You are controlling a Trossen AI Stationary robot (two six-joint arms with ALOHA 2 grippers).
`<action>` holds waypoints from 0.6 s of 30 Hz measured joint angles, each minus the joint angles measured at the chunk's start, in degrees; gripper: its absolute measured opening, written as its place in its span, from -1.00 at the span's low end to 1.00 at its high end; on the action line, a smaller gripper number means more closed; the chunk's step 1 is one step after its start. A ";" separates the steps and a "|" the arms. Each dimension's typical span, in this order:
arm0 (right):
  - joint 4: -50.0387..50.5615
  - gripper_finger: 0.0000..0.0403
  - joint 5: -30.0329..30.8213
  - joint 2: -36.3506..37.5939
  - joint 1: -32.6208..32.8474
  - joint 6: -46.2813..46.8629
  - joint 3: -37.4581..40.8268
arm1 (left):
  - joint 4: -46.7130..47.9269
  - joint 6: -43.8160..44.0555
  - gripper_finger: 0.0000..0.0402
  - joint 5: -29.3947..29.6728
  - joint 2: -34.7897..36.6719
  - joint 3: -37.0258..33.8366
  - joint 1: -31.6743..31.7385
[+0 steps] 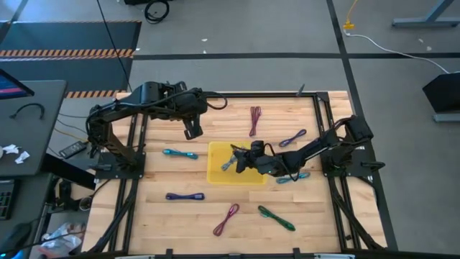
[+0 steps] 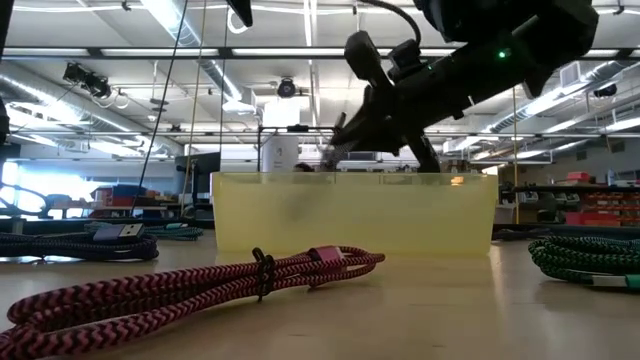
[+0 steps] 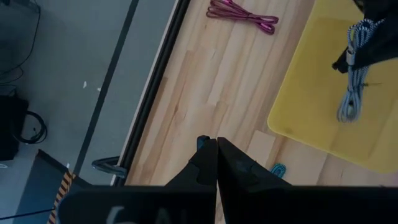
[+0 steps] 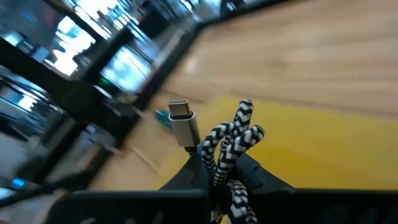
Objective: Pick and place USB-C Cables
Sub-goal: Put the white and black charger cable into the yellow bin
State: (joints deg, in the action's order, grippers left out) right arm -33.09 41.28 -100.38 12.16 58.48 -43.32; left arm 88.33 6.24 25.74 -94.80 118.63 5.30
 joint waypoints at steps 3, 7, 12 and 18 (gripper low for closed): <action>3.64 -0.92 -0.21 1.06 -0.47 0.27 0.01 | -0.11 -0.04 -0.98 0.02 0.00 0.00 0.00; 3.54 -0.92 -2.23 1.99 -1.54 -1.66 -0.01 | -0.13 -0.02 -0.98 0.00 0.00 0.00 0.00; 10.44 -0.92 -9.44 4.20 -3.81 -4.91 -2.35 | -0.15 0.15 -0.98 0.01 0.00 0.00 0.00; 37.76 -0.92 -29.43 6.98 -8.12 -16.57 -13.56 | -0.12 0.05 -0.98 0.00 0.00 0.00 0.00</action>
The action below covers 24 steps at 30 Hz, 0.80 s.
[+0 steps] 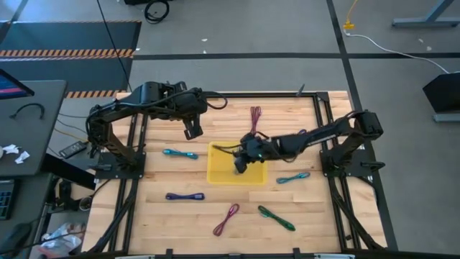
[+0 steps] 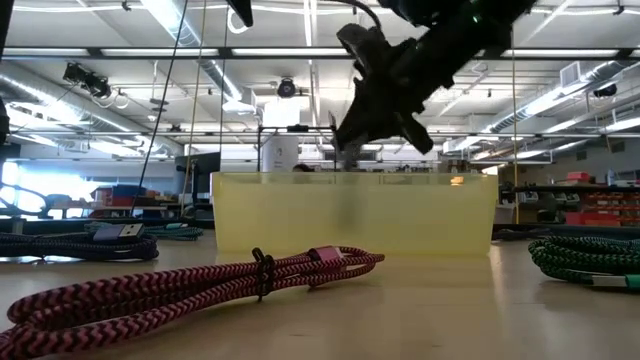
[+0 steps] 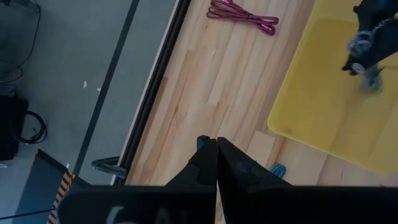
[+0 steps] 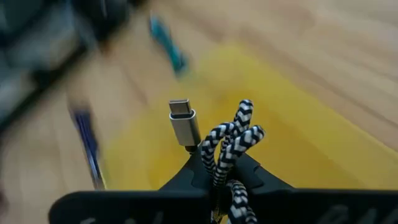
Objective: Pick and place USB-C Cables
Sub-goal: Put the white and black charger cable into the yellow bin
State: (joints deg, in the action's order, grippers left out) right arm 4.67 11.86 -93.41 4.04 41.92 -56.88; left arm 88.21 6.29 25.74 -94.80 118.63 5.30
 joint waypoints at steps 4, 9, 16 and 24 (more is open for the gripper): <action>17.17 -0.92 -12.33 -0.08 -3.48 -11.15 -9.32 | 0.34 -0.10 -0.98 0.00 0.00 0.00 0.00; 35.49 -0.92 -18.43 -0.34 -8.00 -23.68 -18.51 | 1.42 -0.51 -0.98 -0.04 0.00 0.00 0.00; 46.82 -0.92 -19.32 -0.33 -13.25 -36.11 -23.32 | 1.56 1.83 -0.98 -0.07 0.00 0.00 0.00; 48.05 -0.92 -24.08 -5.74 -16.15 -45.70 -23.48 | 1.49 6.14 -0.98 -0.07 0.00 0.00 0.00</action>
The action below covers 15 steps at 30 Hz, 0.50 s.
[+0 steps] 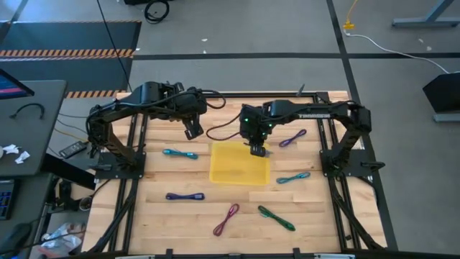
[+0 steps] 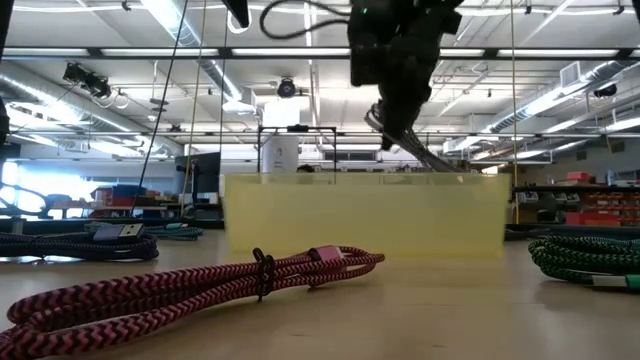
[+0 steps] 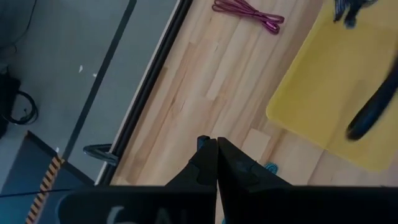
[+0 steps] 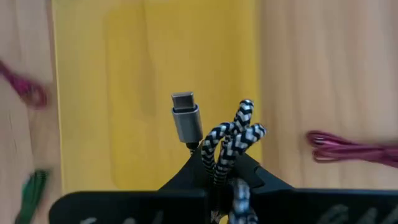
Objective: Pick and place USB-C Cables
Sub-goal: Put the white and black charger cable into the yellow bin
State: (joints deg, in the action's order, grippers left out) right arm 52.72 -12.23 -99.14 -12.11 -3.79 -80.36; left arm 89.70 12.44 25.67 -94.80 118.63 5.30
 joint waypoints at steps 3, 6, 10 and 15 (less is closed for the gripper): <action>0.52 -0.92 -1.64 -3.90 0.26 -3.49 -0.71 | -0.21 1.56 -0.98 -0.02 0.00 0.00 0.00; 1.56 -0.92 -2.68 -7.10 1.01 -6.96 -3.24 | -0.22 2.58 -0.98 -0.01 0.00 0.00 0.00; 3.40 -0.92 -2.87 -11.34 2.04 -11.40 -8.31 | -0.24 3.95 -0.98 -0.02 0.00 0.00 0.00; 6.98 -0.92 -3.03 -17.66 2.57 -14.67 -16.20 | -0.28 5.06 -0.98 -0.01 0.00 0.00 0.00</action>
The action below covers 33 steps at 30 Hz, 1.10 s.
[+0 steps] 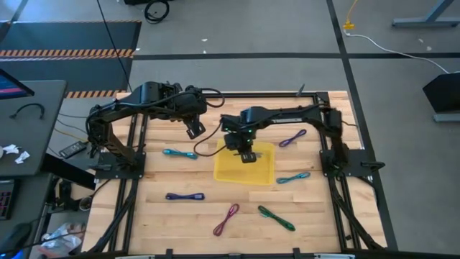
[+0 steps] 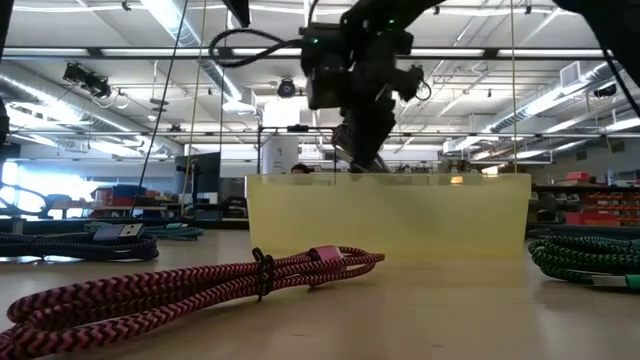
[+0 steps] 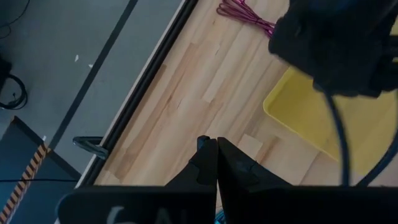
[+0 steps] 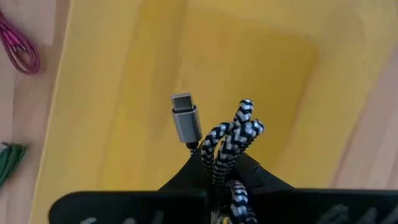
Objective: Pick and place USB-C Cables
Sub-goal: Put the white and black charger cable into the yellow bin, then put the top blue charger cable into the yellow bin
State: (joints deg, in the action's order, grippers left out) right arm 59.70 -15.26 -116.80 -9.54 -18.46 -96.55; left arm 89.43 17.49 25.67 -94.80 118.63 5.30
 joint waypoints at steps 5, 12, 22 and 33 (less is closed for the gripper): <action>6.30 -0.92 0.48 -7.09 0.03 -2.45 -5.91 | 0.00 1.16 -0.98 -0.02 0.00 0.00 0.00; 8.67 -0.92 2.28 -11.74 0.05 -3.65 -7.32 | 0.04 1.44 -0.98 -0.01 -0.01 0.00 -0.02; 6.01 -0.67 3.43 -11.51 0.03 -5.45 -7.36 | 0.04 1.40 -0.98 0.01 0.00 0.00 -0.02; 6.50 -0.58 3.47 -11.46 0.09 -5.32 -13.44 | 0.39 1.36 -0.98 -0.02 0.00 0.00 -0.04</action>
State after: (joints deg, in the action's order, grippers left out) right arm 66.20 -11.80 -128.27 -9.45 -23.77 -109.99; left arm 89.82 18.85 25.65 -94.80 118.63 5.26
